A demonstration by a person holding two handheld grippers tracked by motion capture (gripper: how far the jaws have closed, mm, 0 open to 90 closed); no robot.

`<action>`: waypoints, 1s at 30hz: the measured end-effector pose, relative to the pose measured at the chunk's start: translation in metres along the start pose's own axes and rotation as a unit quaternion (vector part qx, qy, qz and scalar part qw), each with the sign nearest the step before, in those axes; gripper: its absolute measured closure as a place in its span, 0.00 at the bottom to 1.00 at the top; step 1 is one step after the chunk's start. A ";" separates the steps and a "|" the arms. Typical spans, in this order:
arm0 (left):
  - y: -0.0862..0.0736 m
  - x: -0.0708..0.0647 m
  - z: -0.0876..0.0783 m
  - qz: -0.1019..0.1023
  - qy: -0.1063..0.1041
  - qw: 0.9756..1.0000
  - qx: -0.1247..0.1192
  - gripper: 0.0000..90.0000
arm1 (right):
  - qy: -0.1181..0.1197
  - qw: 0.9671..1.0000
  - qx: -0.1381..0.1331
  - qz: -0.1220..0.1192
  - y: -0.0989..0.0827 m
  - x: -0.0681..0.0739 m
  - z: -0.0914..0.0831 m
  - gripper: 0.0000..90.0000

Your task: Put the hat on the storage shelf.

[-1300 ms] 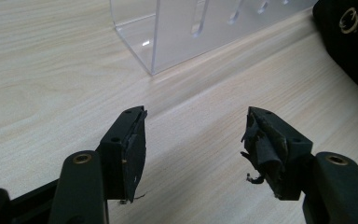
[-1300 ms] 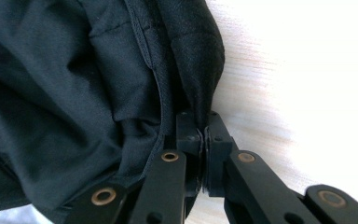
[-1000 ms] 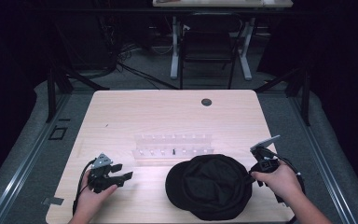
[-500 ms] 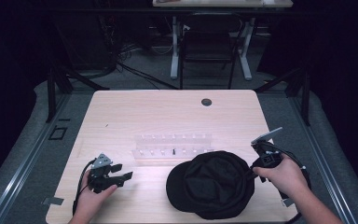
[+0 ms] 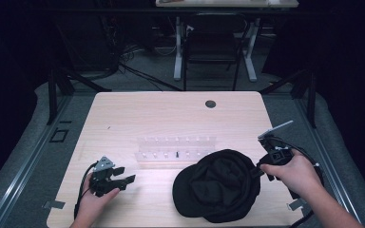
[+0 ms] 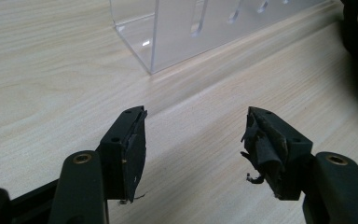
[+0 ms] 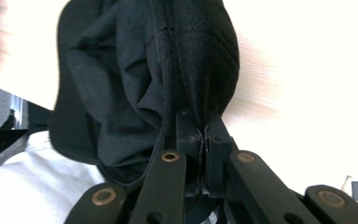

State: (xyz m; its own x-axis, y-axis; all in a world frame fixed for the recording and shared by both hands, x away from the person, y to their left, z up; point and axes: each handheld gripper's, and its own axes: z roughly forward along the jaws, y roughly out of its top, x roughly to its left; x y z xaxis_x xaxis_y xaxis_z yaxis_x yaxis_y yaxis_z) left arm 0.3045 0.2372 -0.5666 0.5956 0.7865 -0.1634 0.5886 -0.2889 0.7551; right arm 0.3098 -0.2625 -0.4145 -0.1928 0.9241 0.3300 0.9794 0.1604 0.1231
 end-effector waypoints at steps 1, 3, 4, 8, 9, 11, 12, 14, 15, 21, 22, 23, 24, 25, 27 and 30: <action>0.000 0.000 0.000 0.001 -0.001 1.000 0.002 0.43 | 0.002 1.000 0.001 -0.001 0.000 0.001 -0.003 0.97; 0.000 0.000 0.000 0.001 0.000 1.000 0.000 0.43 | 0.008 1.000 0.000 -0.002 -0.001 0.004 -0.008 0.97; 0.000 0.000 0.000 0.001 0.000 1.000 0.000 0.43 | 0.008 1.000 0.000 -0.002 -0.001 0.004 -0.008 0.97; 0.000 0.000 0.000 0.000 0.000 1.000 0.001 0.43 | 0.036 0.999 -0.005 0.001 -0.001 0.009 -0.018 0.97; 0.000 0.000 0.000 0.001 -0.002 1.000 0.002 0.43 | 0.045 0.999 -0.005 0.003 -0.001 0.009 -0.020 0.97; 0.000 0.000 0.000 0.000 0.000 1.000 0.000 0.43 | 0.056 0.998 -0.006 0.006 -0.001 0.010 -0.022 0.97; 0.000 0.000 0.000 -0.001 0.000 1.000 0.000 0.43 | 0.068 0.998 -0.002 0.001 -0.001 0.010 -0.025 0.97; 0.000 0.000 0.000 -0.001 0.000 1.000 0.000 0.43 | 0.097 0.995 -0.008 0.010 -0.001 0.012 -0.028 0.97; 0.000 0.000 0.000 -0.001 0.000 1.000 0.000 0.43 | 0.097 0.995 -0.008 0.010 -0.001 0.012 -0.028 0.97; 0.000 -0.001 0.001 0.000 0.000 1.000 0.000 0.43 | 0.150 0.989 -0.013 0.011 -0.002 0.014 -0.034 0.97; 0.000 -0.001 0.001 0.000 0.000 1.000 0.000 0.43 | 0.155 0.988 -0.012 0.012 -0.002 0.014 -0.035 0.98; 0.000 -0.001 0.000 0.002 -0.003 1.000 0.003 0.43 | 0.160 0.987 -0.008 0.007 -0.001 0.013 -0.035 0.98; 0.000 -0.001 0.000 0.002 -0.003 1.000 0.003 0.43 | 0.160 0.987 -0.008 0.007 -0.001 0.013 -0.035 0.98; 0.000 -0.001 0.000 0.002 -0.003 1.000 0.003 0.43 | 0.172 0.985 -0.014 0.014 -0.002 0.013 -0.035 0.97; 0.000 -0.001 0.001 0.002 -0.003 1.000 0.003 0.43 | 0.185 0.982 -0.016 0.019 -0.002 0.013 -0.035 0.98; 0.000 -0.001 0.001 0.001 -0.003 1.000 0.003 0.43 | 0.207 0.978 -0.022 0.022 -0.003 0.014 -0.036 0.98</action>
State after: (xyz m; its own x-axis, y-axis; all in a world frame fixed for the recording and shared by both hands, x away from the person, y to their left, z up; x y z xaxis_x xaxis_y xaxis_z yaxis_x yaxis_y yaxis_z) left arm 0.3043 0.2363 -0.5669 0.5991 0.7833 -0.1660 0.5913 -0.2930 0.7514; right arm 0.3022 -0.2628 -0.3770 -0.1675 0.7084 0.6857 0.9855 0.1006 0.1368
